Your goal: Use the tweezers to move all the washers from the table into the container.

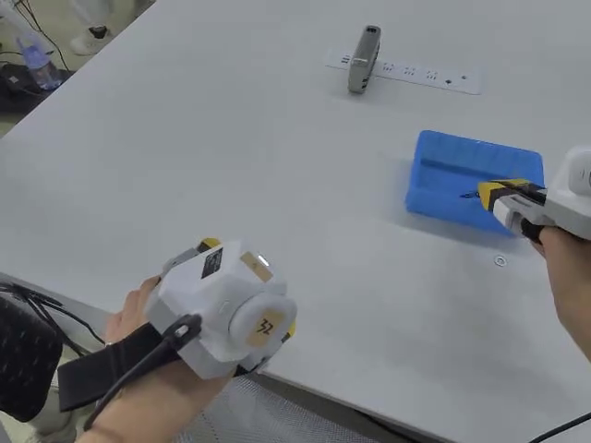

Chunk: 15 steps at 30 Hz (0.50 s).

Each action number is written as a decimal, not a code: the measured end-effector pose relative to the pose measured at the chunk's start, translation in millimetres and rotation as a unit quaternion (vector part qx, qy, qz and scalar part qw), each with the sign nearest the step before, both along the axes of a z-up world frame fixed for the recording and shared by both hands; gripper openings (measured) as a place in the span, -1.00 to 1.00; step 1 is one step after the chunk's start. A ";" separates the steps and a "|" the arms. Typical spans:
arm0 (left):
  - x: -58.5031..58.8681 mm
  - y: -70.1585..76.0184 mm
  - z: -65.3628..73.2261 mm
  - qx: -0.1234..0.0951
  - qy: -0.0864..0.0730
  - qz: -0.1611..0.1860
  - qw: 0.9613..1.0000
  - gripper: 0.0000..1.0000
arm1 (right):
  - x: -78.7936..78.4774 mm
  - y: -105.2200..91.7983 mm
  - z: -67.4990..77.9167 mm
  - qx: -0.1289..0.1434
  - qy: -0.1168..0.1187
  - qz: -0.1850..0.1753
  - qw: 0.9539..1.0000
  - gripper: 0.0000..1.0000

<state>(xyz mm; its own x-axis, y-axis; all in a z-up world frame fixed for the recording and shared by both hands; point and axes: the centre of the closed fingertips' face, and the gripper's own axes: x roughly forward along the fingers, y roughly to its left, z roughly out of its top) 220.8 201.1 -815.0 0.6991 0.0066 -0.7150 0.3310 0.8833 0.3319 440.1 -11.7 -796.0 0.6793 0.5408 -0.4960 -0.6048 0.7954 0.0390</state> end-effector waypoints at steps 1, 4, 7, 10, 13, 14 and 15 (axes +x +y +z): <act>-0.1 -0.1 0.0 0.001 0.000 -0.001 1.000 0.50 | 0.1 -0.4 0.6 -0.002 -0.001 0.000 1.000 -0.94; 0.0 -0.4 0.0 0.000 0.000 -0.001 1.000 0.50 | -0.9 -2.3 8.8 0.001 -0.005 -0.001 1.000 -0.94; -0.1 -0.1 -0.1 0.000 0.000 0.000 1.000 0.50 | -0.6 -4.7 21.3 0.005 -0.015 -0.001 1.000 -0.95; -0.1 -0.6 0.0 0.001 0.000 -0.002 1.000 0.50 | -2.2 -9.5 34.2 0.008 -0.023 -0.004 1.000 -0.95; -0.4 -1.0 -0.4 0.003 0.001 -0.004 1.000 0.50 | -7.5 -16.3 47.6 0.013 -0.028 -0.008 0.999 -0.96; -0.4 -1.1 -0.4 0.003 0.001 -0.005 1.000 0.50 | -9.3 -18.2 50.3 0.014 -0.028 -0.009 0.999 -0.96; -0.4 -1.2 -0.3 0.003 0.000 -0.005 1.000 0.50 | -9.3 -19.2 51.4 0.015 -0.029 -0.009 0.999 -0.96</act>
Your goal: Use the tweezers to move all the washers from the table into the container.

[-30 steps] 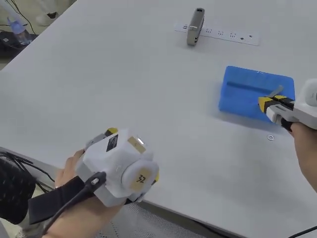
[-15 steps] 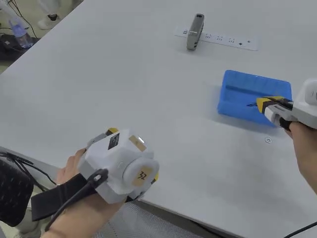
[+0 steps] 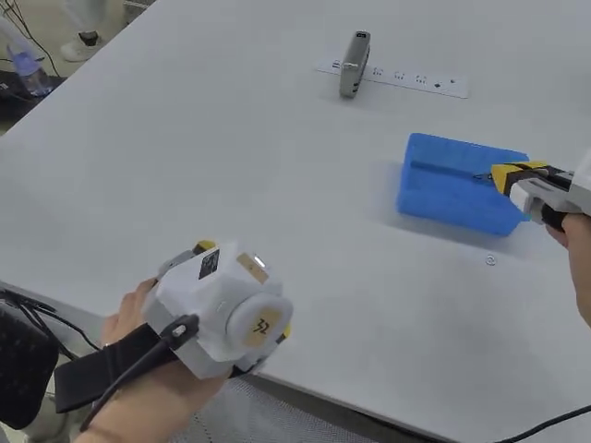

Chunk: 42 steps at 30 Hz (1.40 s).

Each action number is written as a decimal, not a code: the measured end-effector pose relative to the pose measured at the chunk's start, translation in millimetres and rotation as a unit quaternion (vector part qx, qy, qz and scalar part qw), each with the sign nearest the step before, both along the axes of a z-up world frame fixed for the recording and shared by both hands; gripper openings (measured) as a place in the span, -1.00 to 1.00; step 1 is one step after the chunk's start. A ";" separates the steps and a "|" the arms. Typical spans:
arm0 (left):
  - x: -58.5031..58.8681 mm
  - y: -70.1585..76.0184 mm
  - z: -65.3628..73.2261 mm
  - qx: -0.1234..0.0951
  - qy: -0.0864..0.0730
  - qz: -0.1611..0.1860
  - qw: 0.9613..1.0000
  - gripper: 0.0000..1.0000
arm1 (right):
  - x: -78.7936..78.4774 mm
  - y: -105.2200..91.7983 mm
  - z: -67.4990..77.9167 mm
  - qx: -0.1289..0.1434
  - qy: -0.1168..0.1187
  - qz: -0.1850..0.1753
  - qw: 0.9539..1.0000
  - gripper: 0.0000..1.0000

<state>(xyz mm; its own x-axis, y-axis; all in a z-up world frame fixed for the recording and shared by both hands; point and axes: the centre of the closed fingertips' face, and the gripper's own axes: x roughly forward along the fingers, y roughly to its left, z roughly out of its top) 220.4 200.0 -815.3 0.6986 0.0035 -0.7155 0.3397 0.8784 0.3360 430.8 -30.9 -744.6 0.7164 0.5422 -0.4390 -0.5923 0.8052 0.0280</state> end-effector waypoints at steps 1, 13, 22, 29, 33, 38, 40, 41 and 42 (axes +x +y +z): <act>-0.1 0.1 0.0 0.000 0.000 0.000 1.000 0.50 | -1.8 -2.6 3.3 0.002 -0.003 -0.002 1.000 -0.96; -0.7 -0.5 -0.9 0.004 0.004 -0.004 1.000 0.48 | -33.8 -21.8 11.0 -0.015 0.004 0.003 1.000 -0.96; -1.3 -0.6 -2.0 0.007 0.008 -0.006 1.000 0.48 | -62.8 -35.3 -12.8 -0.031 0.049 0.007 0.998 -0.96; -2.2 -0.5 -3.2 0.009 0.012 -0.007 1.000 0.48 | -73.1 -40.5 -22.8 -0.044 0.070 0.004 0.997 -0.96; -2.3 -0.7 -3.3 0.010 0.013 -0.008 1.000 0.48 | -72.5 -39.7 -35.6 -0.051 0.095 0.002 0.994 -0.95; -2.6 0.2 -3.6 0.010 0.014 -0.005 1.000 0.48 | -63.7 -37.5 -49.6 -0.066 0.112 0.010 0.992 -0.95; -2.6 0.8 -3.9 0.010 0.015 -0.004 1.000 0.48 | -62.1 -38.5 -52.3 -0.075 0.123 0.009 0.990 -0.95; -2.5 1.1 -3.9 0.010 0.015 -0.003 1.000 0.47 | -61.0 -38.8 -54.0 -0.081 0.126 0.009 0.989 -0.95; -2.4 1.3 -4.0 0.010 0.015 -0.002 1.000 0.47 | -59.5 -39.7 -55.8 -0.087 0.129 0.008 0.988 -0.95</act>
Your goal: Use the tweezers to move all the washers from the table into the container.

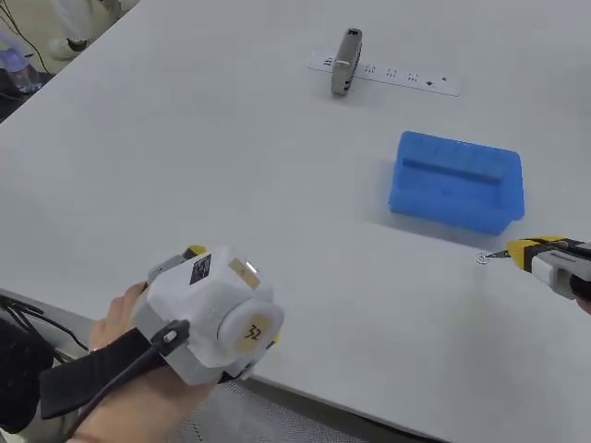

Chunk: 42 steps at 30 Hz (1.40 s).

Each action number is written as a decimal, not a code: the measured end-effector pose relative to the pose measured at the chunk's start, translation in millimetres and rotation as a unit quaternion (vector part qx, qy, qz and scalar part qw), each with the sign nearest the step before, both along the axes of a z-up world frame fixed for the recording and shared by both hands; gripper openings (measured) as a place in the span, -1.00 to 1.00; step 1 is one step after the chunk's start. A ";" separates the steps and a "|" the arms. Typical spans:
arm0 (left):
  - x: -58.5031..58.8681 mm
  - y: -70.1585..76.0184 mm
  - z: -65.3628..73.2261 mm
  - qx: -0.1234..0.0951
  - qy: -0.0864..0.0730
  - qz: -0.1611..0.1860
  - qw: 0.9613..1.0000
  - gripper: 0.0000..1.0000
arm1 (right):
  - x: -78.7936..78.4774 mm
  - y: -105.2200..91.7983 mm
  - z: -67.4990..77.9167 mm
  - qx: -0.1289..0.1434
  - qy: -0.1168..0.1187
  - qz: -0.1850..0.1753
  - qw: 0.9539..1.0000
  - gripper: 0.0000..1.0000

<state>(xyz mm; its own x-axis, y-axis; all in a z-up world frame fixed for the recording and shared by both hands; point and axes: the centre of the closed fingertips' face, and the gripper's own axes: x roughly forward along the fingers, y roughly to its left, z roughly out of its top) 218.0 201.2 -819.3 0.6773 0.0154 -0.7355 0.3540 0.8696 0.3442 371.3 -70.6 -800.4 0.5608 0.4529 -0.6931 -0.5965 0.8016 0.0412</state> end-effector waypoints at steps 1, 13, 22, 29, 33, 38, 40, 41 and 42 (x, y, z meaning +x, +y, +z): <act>0.0 0.2 0.0 0.000 0.000 0.000 1.000 0.47 | 0.8 -0.3 -0.1 -0.003 0.001 0.000 1.000 -0.96; -0.5 0.7 -1.6 0.003 0.005 0.001 1.000 0.47 | 3.3 -3.1 -15.9 -0.032 0.044 0.002 0.999 -0.96; -0.7 1.5 -2.3 0.004 0.006 0.002 1.000 0.47 | 10.9 3.1 -15.8 -0.037 0.026 0.001 0.999 -0.96; -0.7 1.4 -2.6 0.005 0.007 0.001 1.000 0.46 | 8.7 8.4 -11.3 -0.009 -0.063 -0.003 0.998 -0.96; 0.0 1.3 -3.0 0.005 0.006 -0.001 1.000 0.46 | 5.3 6.3 -10.1 0.023 -0.084 -0.032 0.996 -0.96; 0.0 1.1 -3.6 0.006 0.006 -0.002 1.000 0.46 | 5.1 3.9 -10.7 0.037 -0.092 -0.047 0.994 -0.97; -0.1 0.9 -3.2 0.006 0.006 -0.003 1.000 0.46 | 4.8 4.1 -10.1 0.039 -0.090 -0.048 0.994 -0.97; -0.3 0.9 -3.1 0.006 0.006 -0.003 1.000 0.46 | 4.8 4.6 -10.0 0.045 -0.086 -0.049 0.994 -0.97; -0.3 1.0 -3.1 0.006 0.006 -0.002 1.000 0.46 | 5.3 4.4 -9.6 0.050 -0.081 -0.052 0.994 -0.96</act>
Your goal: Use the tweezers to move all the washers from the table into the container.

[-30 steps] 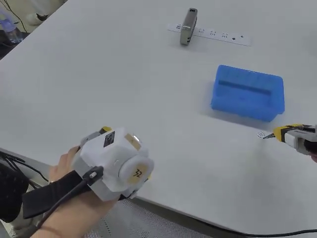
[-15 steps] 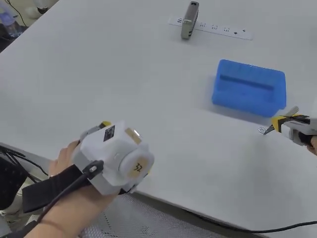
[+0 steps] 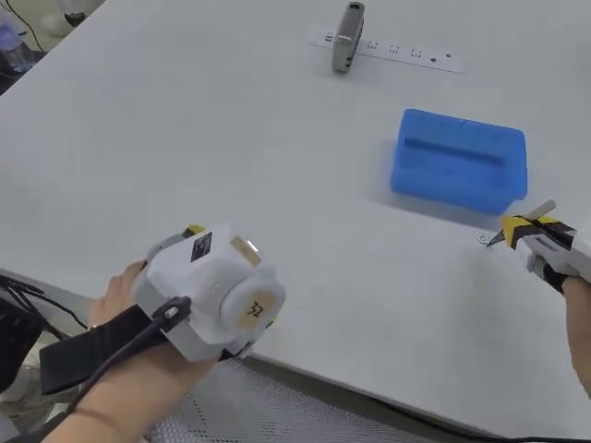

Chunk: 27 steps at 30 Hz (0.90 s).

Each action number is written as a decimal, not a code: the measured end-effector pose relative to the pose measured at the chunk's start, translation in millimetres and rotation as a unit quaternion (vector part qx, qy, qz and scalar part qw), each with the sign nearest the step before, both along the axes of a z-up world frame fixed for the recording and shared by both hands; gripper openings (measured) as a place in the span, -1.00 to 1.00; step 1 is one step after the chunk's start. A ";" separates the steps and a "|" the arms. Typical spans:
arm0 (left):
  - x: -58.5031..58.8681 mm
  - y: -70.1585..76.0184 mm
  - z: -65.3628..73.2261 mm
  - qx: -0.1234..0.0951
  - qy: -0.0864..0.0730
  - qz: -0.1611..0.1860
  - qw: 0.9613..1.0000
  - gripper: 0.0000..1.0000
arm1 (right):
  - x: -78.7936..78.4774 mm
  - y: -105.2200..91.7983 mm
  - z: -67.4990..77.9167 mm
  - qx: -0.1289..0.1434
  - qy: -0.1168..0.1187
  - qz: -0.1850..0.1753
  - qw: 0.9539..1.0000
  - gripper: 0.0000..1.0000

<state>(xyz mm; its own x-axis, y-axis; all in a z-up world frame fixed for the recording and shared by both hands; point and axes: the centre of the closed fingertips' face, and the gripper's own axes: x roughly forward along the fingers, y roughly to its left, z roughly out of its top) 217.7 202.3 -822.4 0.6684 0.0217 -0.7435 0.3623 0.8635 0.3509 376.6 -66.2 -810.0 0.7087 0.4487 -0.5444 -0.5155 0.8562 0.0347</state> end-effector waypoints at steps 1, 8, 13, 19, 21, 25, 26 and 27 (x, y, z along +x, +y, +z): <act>0.0 0.0 0.0 0.000 0.000 0.000 1.000 0.46 | 1.3 -0.2 0.6 0.009 0.006 -0.007 1.000 -0.96; -0.5 0.0 -0.8 0.001 0.002 -0.001 1.000 0.46 | 8.5 0.3 4.1 0.027 0.006 -0.020 0.999 -0.95; -0.7 0.1 -0.7 0.002 0.003 -0.001 1.000 0.46 | 11.4 3.1 3.4 0.023 0.002 -0.018 1.000 -0.95; -1.1 -0.1 -1.0 0.002 0.005 -0.001 1.000 0.46 | 15.7 2.1 1.8 0.021 -0.001 -0.019 1.000 -0.95; -1.1 -0.2 -1.1 0.002 0.005 -0.001 1.000 0.46 | 17.0 1.0 0.2 0.018 -0.002 -0.017 1.000 -0.95; -1.1 -0.1 -1.5 0.003 0.006 -0.002 1.000 0.45 | 16.5 0.5 3.3 0.015 -0.006 -0.015 1.000 -0.95; -1.1 -0.1 -1.5 0.003 0.006 -0.001 1.000 0.45 | 16.8 0.3 2.6 0.016 -0.006 -0.013 1.000 -0.95; -1.1 -0.1 -1.4 0.003 0.006 -0.001 1.000 0.46 | 17.1 0.1 1.9 0.015 -0.005 -0.013 1.000 -0.95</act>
